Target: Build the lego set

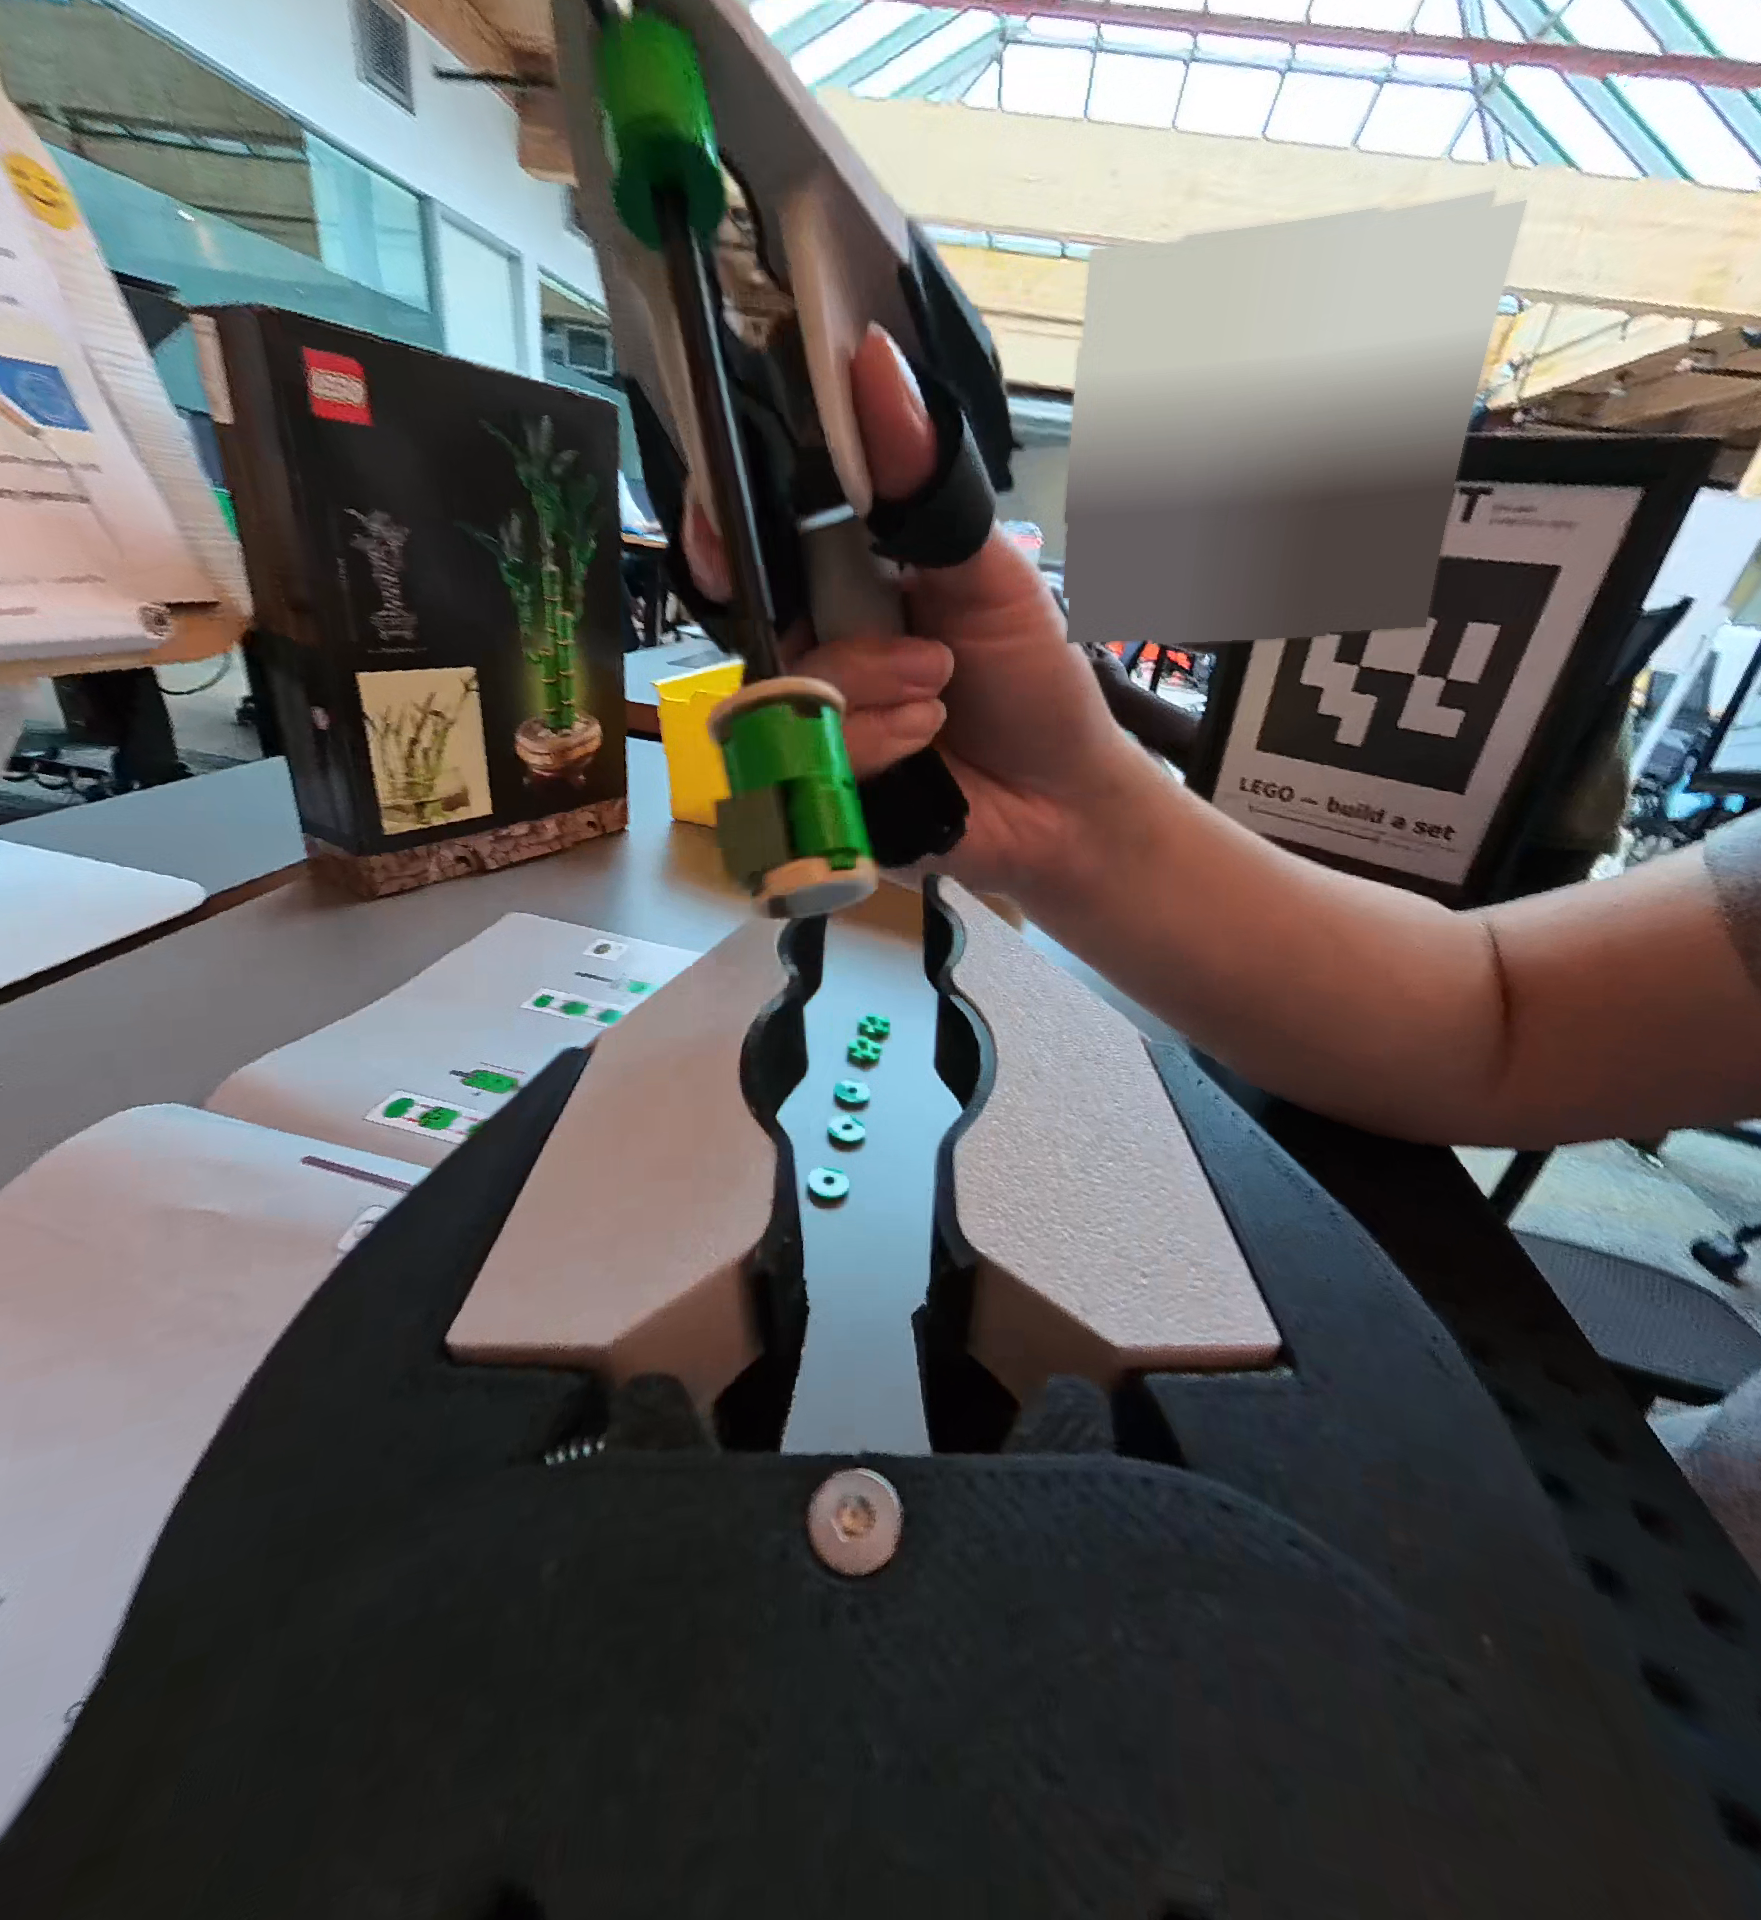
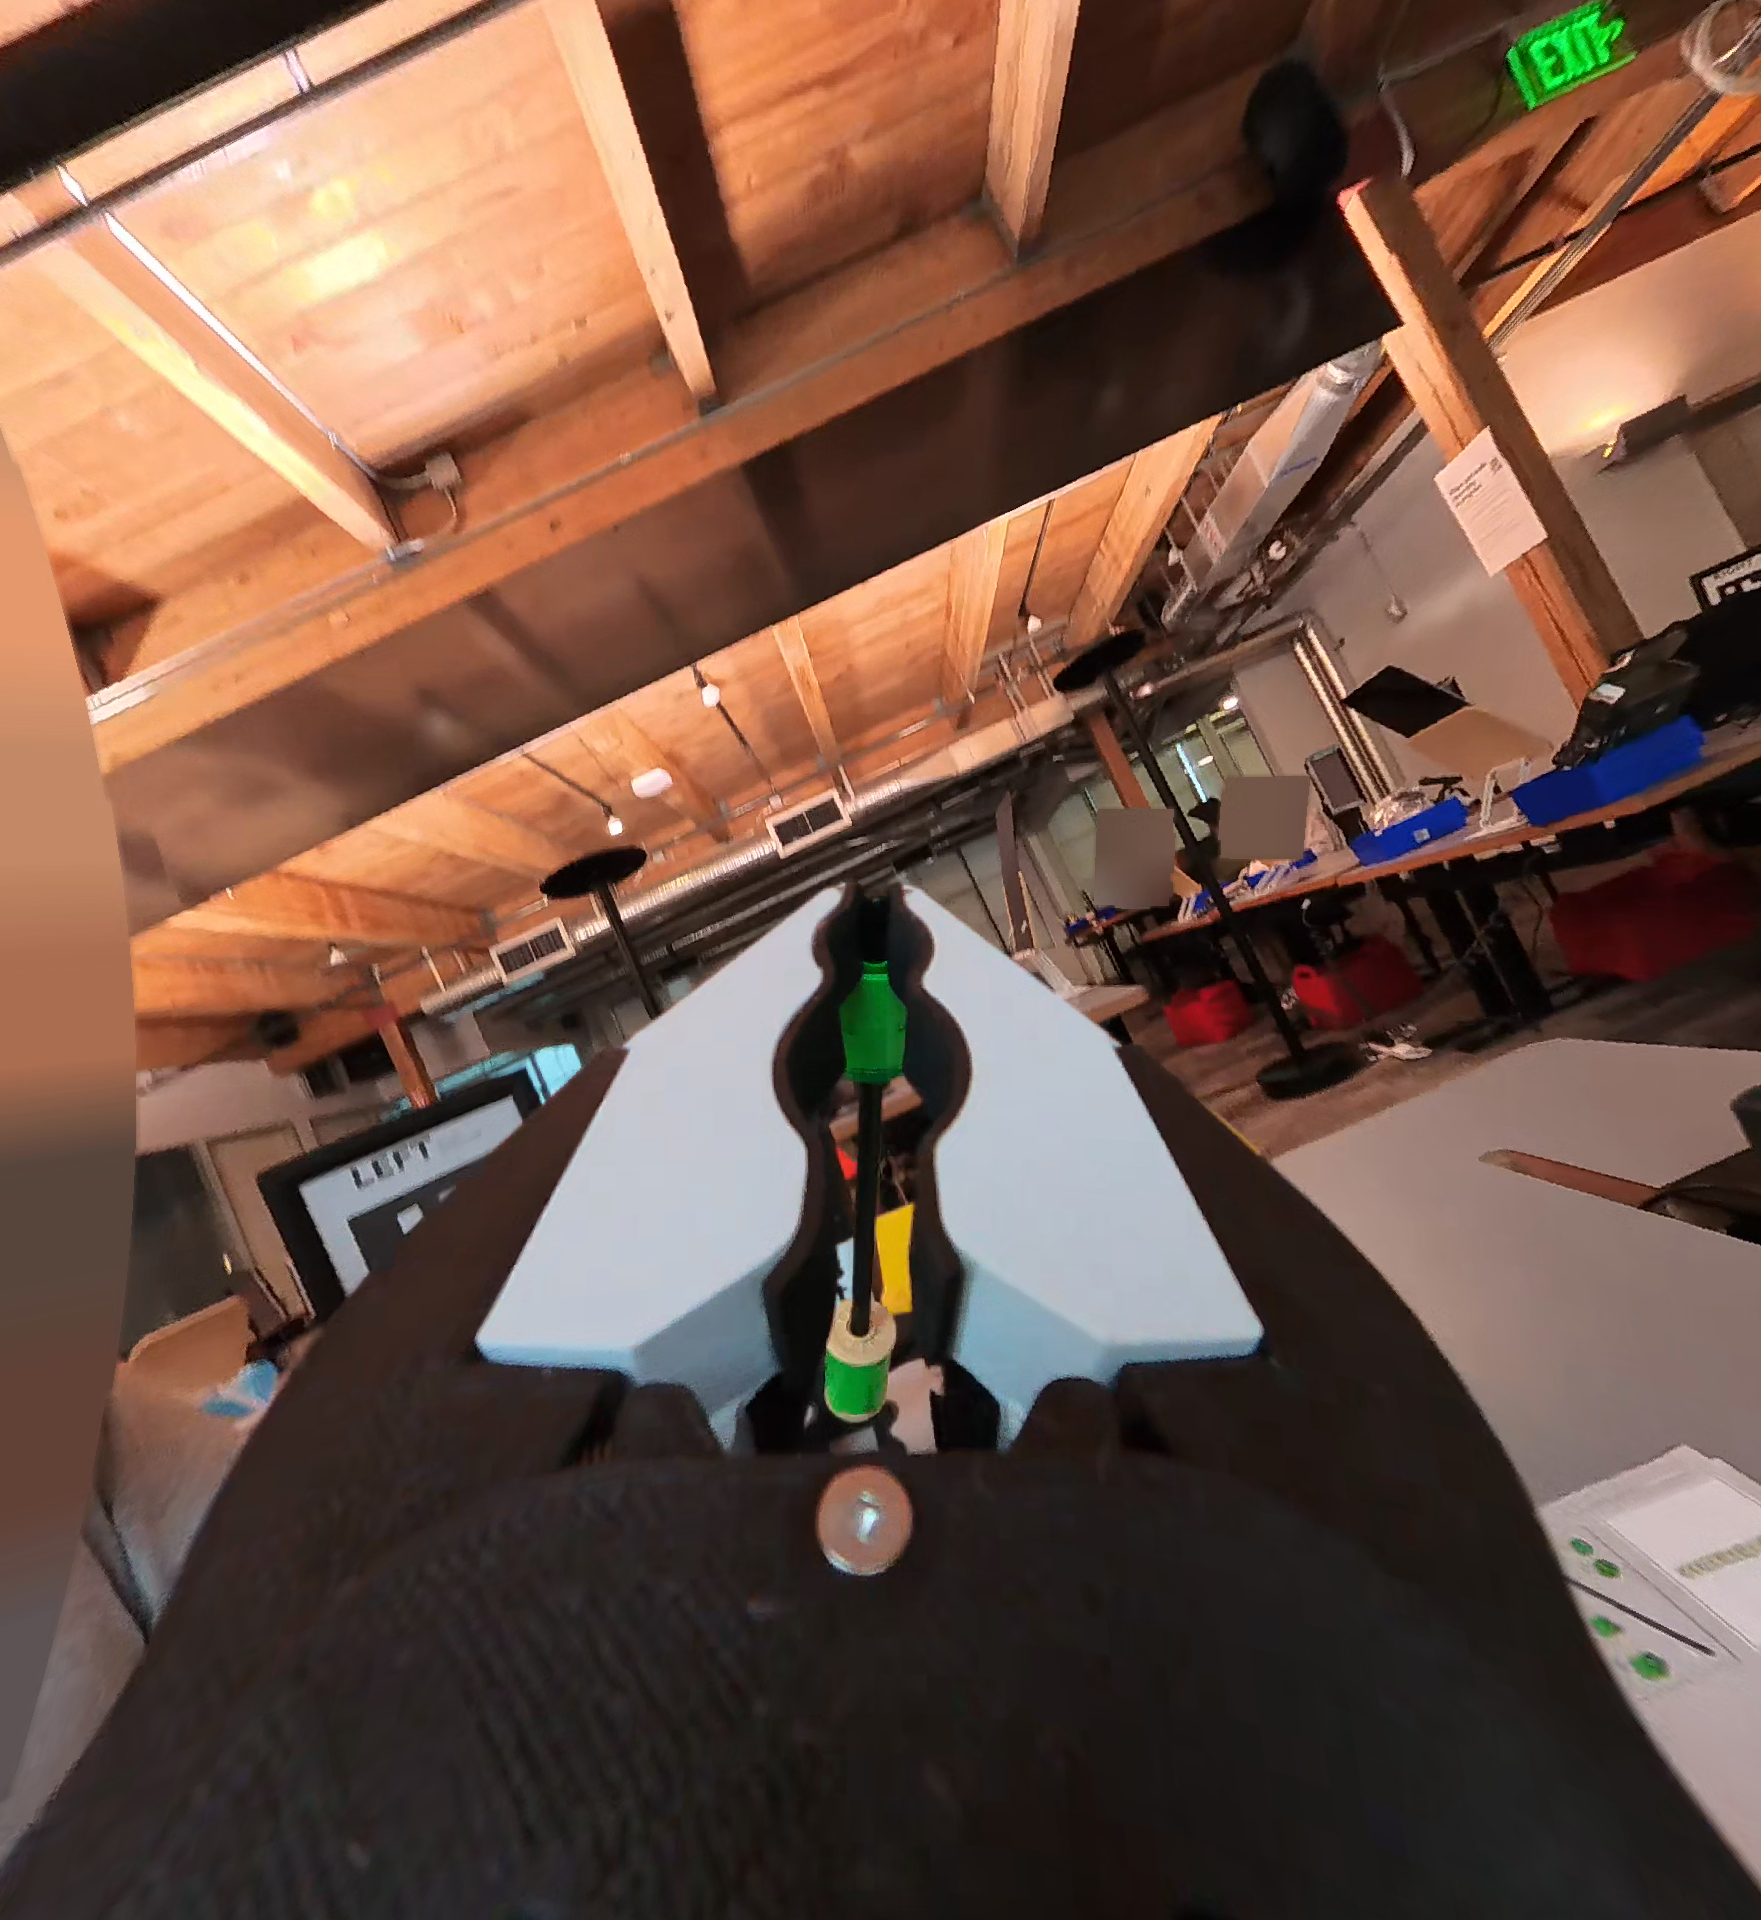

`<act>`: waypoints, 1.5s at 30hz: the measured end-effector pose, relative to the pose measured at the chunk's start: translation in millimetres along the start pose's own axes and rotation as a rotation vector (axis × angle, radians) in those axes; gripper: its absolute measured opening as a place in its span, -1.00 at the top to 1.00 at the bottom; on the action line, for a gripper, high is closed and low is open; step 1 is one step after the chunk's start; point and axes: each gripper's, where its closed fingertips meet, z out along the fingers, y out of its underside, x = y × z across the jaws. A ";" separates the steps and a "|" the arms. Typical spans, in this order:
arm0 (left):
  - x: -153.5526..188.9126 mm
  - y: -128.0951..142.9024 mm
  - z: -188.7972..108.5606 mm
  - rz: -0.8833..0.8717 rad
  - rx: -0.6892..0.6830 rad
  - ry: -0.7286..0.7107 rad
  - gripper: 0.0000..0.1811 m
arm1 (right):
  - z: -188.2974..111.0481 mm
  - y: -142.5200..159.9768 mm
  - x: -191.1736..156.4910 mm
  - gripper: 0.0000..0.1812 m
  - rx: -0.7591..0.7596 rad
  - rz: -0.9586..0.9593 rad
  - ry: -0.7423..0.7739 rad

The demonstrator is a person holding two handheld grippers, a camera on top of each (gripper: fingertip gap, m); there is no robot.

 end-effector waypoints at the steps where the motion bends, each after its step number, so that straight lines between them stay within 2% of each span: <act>1: -3.5 -3.9 -2.3 -0.005 0.020 -0.019 0.80 | -2.3 -1.8 3.3 0.97 0.027 0.016 0.005; 5: -11.8 -19.4 -12.1 0.046 0.087 -0.094 0.75 | -9.8 -5.1 15.1 0.97 0.108 0.102 0.014; 10: -17.6 -22.6 -16.6 0.217 0.061 -0.216 0.79 | -13.2 -1.6 26.2 0.97 0.161 0.198 0.022; 13: -21.1 -24.7 -19.4 0.248 0.060 -0.260 0.80 | -13.9 -0.8 28.3 0.97 0.162 0.203 0.024; 19: -26.0 -24.5 -21.8 0.289 0.041 -0.314 0.83 | -9.5 1.1 19.5 0.97 0.108 0.114 0.020; 25: -25.4 -31.7 -24.9 0.275 0.070 -0.310 0.63 | 1.7 24.2 14.1 0.97 -0.037 0.028 0.020; 30: -25.8 -30.1 -26.8 0.193 0.041 -0.271 0.71 | 12.7 60.6 11.4 0.97 -0.207 -0.028 0.005; 32: -29.3 -23.0 -26.4 0.166 0.004 -0.263 0.85 | 14.9 68.9 11.5 0.97 -0.225 -0.024 -0.001; 36: -39.3 -12.5 -27.7 0.116 -0.045 -0.282 0.98 | 12.8 76.2 19.2 0.97 -0.251 -0.007 0.013; 41: -43.3 -7.2 -29.3 -0.007 -0.039 -0.221 1.00 | 9.0 79.8 28.9 0.96 -0.279 0.002 0.044; 45: -41.0 -11.3 -32.2 -0.142 0.010 -0.134 0.94 | 8.1 77.9 28.3 0.97 -0.337 -0.070 0.071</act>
